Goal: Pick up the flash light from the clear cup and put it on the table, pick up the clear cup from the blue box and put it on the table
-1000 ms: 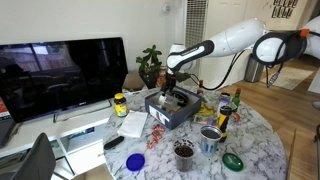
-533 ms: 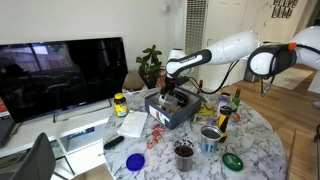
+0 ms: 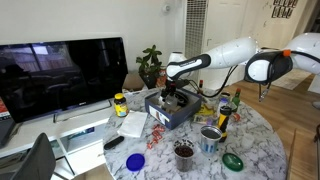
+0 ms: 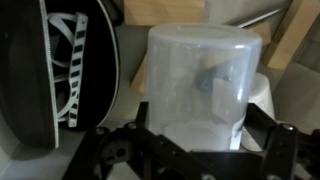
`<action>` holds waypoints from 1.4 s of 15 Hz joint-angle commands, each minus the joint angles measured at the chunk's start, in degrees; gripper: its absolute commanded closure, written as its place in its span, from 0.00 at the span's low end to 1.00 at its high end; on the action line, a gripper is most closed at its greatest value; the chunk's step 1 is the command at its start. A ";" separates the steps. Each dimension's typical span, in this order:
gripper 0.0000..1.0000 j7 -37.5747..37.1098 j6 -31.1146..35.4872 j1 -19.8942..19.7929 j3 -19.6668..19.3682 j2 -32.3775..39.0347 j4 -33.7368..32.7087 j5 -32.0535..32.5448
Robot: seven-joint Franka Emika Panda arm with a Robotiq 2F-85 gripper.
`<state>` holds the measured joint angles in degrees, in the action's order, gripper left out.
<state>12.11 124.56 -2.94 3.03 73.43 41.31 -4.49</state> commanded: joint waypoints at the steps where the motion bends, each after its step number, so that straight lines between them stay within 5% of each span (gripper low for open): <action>1: 0.38 0.87 -2.78 -1.30 1.21 1.06 -2.20 -1.39; 10: 0.64 9.60 -2.12 -6.62 7.19 -8.34 6.39 -5.41; 21: 0.70 33.70 -1.54 -16.69 15.20 -26.62 31.96 -14.67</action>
<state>38.24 122.59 -15.89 16.13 53.51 62.27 -14.83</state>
